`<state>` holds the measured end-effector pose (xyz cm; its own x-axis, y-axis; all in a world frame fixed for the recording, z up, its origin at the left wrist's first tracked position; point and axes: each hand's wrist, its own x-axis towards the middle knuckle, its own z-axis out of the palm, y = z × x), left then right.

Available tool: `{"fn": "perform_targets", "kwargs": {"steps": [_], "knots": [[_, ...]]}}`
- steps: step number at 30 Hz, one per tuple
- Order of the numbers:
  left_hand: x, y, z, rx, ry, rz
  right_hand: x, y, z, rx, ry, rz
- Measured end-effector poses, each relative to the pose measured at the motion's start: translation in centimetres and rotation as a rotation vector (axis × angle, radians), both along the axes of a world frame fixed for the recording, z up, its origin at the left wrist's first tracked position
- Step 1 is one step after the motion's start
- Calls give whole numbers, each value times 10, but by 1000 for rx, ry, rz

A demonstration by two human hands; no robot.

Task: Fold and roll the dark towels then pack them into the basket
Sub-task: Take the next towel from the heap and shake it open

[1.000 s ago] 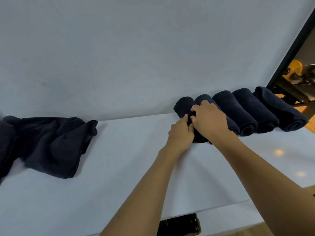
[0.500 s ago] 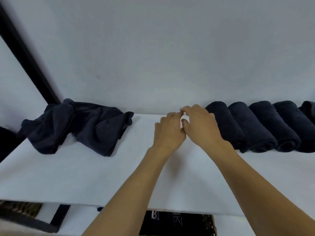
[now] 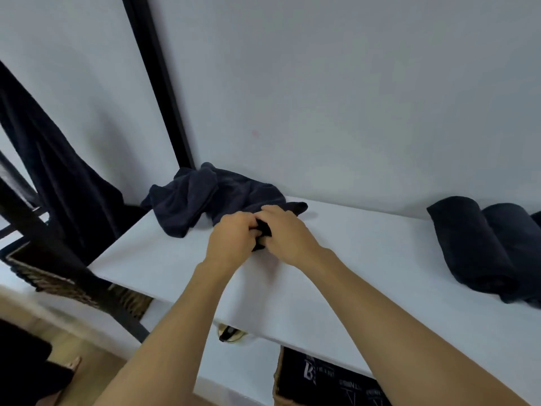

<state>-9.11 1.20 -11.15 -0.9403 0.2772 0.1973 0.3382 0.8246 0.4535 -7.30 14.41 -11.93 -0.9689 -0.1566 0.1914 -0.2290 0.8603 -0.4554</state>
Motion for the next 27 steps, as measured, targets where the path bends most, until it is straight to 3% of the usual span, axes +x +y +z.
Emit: {"fn": "perform_targets", "kwargs": {"steps": [6, 9, 12, 15, 18, 21, 27], "knots": [[7, 9, 95, 341, 162, -118, 13, 29, 83, -287, 257, -113], [14, 27, 142, 426, 296, -177, 22, 49, 135, -293, 319, -146], [24, 45, 178, 447, 444, -230, 36, 64, 178, -312, 417, -174], [30, 54, 200, 335, 397, -245, 56, 79, 212, -287, 488, -197], [31, 60, 209, 203, 342, -224, 76, 100, 229, -234, 455, -230], [35, 69, 213, 261, 381, -228, 95, 119, 236, -254, 329, -250], [49, 90, 216, 449, 439, -271, 132, 143, 248, -568, 97, -285]]}}
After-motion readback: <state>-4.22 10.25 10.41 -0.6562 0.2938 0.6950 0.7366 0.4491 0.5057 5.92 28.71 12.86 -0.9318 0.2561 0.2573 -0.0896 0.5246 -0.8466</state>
